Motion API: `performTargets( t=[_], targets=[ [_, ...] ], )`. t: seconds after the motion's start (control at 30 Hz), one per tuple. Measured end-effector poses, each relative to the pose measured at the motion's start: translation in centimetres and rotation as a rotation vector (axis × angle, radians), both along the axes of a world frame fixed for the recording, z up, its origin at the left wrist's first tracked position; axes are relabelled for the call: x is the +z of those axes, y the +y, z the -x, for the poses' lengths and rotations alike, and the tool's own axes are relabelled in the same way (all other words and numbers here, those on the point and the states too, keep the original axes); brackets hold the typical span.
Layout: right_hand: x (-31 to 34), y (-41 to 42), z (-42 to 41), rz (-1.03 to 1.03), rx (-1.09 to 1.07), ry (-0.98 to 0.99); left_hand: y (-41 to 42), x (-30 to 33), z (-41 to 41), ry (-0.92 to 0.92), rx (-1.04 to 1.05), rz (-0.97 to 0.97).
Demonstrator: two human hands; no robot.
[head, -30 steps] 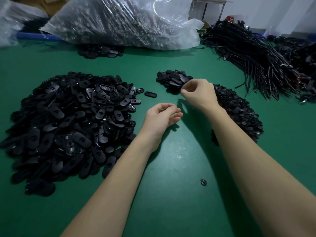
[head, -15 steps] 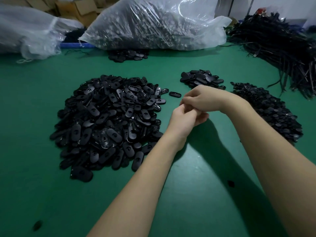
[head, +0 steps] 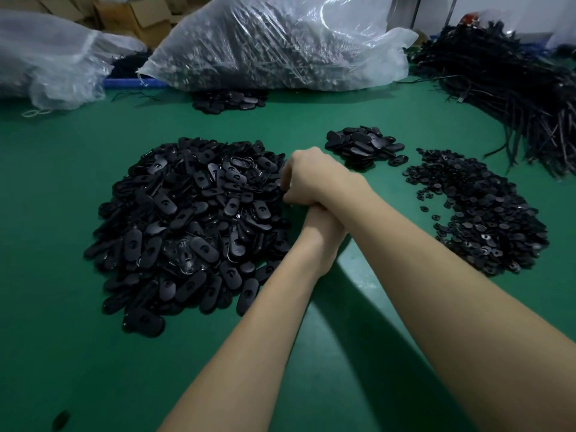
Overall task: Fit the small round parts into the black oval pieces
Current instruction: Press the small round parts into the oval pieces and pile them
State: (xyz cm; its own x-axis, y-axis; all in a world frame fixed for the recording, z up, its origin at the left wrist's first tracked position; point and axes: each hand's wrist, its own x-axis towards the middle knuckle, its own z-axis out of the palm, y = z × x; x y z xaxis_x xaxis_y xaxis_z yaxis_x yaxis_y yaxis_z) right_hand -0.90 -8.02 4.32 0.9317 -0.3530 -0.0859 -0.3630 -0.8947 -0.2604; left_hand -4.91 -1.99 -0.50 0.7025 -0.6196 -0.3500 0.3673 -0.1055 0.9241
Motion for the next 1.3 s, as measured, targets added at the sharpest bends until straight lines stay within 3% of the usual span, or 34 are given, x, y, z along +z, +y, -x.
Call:
performTargets(
  t=[0.17, 0.27, 0.4, 0.53, 0.73, 0.93, 1.07, 1.3],
  targets=[
    [-0.1, -1.9, 0.9, -0.025, -0.052, -0.021, -0.5, -0.1, 0.3, -0.109, -0.001, 0.069],
    [0.5, -3.8, 2.8, -0.029, -0.102, -0.038, -0.5, 0.1, 0.2, -0.033, -0.069, 0.204],
    [1.1, -5.9, 7.1, -0.056, -0.159, -0.148, -0.8, -0.3, 0.1, 0.001, -0.018, 0.231],
    [0.0, -7.0, 11.7, -0.267, -0.199, -0.264, -1.0, -0.6, 0.0, 0.007, 0.024, 0.237],
    [-0.2, -8.4, 14.7, -0.609, -0.201, -0.276, -0.6, -0.9, -0.1, -0.108, -0.110, 0.186],
    [-0.4, -12.1, 18.0, -0.128, -0.414, -0.132, -0.5, -1.0, -0.2, -0.091, -0.084, 0.205],
    [-0.2, -12.6, 19.3, -0.154, -0.409, -0.027, -0.6, -0.9, -0.1, -0.090, -0.081, 0.215],
    [-0.2, -12.2, 19.2, -0.172, -0.413, -0.012, -0.6, -1.1, -0.2, -0.036, -0.069, 0.250]
  ],
)
